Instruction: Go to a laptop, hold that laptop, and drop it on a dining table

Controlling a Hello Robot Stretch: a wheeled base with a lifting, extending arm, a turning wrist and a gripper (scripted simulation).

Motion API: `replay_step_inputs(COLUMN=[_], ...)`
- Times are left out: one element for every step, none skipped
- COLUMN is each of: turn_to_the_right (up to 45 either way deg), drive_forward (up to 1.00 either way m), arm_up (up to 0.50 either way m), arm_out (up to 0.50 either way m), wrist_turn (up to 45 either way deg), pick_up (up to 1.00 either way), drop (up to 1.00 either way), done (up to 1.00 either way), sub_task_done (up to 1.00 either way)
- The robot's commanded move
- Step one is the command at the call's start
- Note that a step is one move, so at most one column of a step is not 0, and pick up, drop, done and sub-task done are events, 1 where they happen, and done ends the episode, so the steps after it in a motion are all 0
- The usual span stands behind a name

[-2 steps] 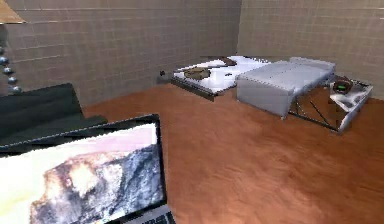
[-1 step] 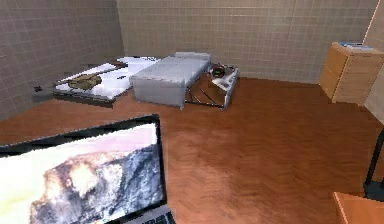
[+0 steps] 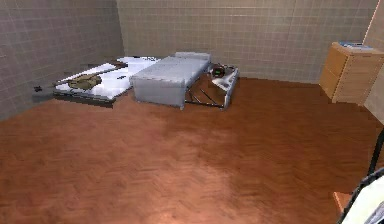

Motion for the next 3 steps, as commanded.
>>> replay_step_inputs(turn_to_the_right=[0.0, 0.0, 0.0], drive_forward=[0.0, 0.0, 0.0], arm_up=[0.0, 0.0, 0.0], arm_out=[0.0, 0.0, 0.0], wrist_turn=[45.0, 45.0, 45.0], pick_up=[0.0, 0.0, 0.0], drop=[0.0, 0.0, 0.0], done=[0.0, 0.0, 0.0], sub_task_done=[0.0, 0.0, 0.0])
